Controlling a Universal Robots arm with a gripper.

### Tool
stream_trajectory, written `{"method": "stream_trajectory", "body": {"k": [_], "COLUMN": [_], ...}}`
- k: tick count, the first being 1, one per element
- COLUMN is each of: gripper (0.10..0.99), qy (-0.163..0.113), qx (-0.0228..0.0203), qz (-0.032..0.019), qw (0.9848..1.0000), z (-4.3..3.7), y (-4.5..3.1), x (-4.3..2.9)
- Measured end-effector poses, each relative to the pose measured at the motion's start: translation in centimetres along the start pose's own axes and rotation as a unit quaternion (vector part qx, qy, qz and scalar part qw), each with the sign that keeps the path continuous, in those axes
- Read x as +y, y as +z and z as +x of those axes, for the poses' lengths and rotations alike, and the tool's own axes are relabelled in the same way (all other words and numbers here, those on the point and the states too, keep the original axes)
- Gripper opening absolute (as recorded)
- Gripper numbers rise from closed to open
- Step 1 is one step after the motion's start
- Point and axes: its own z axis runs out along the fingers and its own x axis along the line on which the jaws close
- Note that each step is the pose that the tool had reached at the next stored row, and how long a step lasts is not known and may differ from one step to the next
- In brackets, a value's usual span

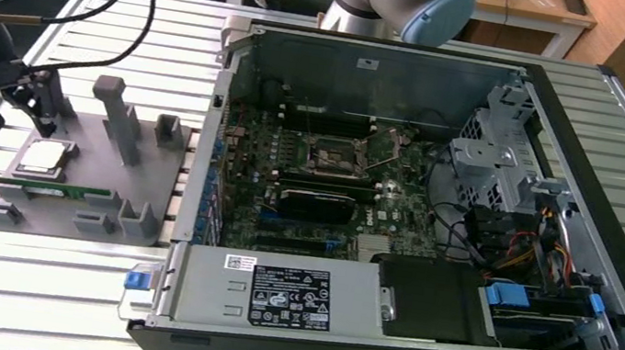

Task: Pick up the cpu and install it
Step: 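Pick up the cpu and move it towards the insertion slot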

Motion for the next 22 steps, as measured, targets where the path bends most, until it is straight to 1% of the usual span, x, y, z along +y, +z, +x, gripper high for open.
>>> {"method": "stream_trajectory", "body": {"k": [2, 3, 5, 6, 15, 22], "gripper": [0.647, 0.659, 0.659, 0.718, 0.718, 0.718], "qy": [0.001, 0.001, 0.003, 0.004, 0.009, 0.01], "qx": [-0.0011, -0.0017, -0.002, -0.002, -0.0025, -0.0025], "qz": [0.005, 0.0065, 0.0068, 0.0068, 0.0069, 0.0069], "qw": [1.0, 1.0, 1.0, 1.0, 0.9999, 0.9999], "z": [0.0, 0.0, -0.02, -0.04, -0.08, -0.07], "y": [0.15, 0.26, 0.61, 0.79, 2.33, 3.22], "x": [0.01, 0.01, 0.0, -0.01, -0.01, 0.09]}}
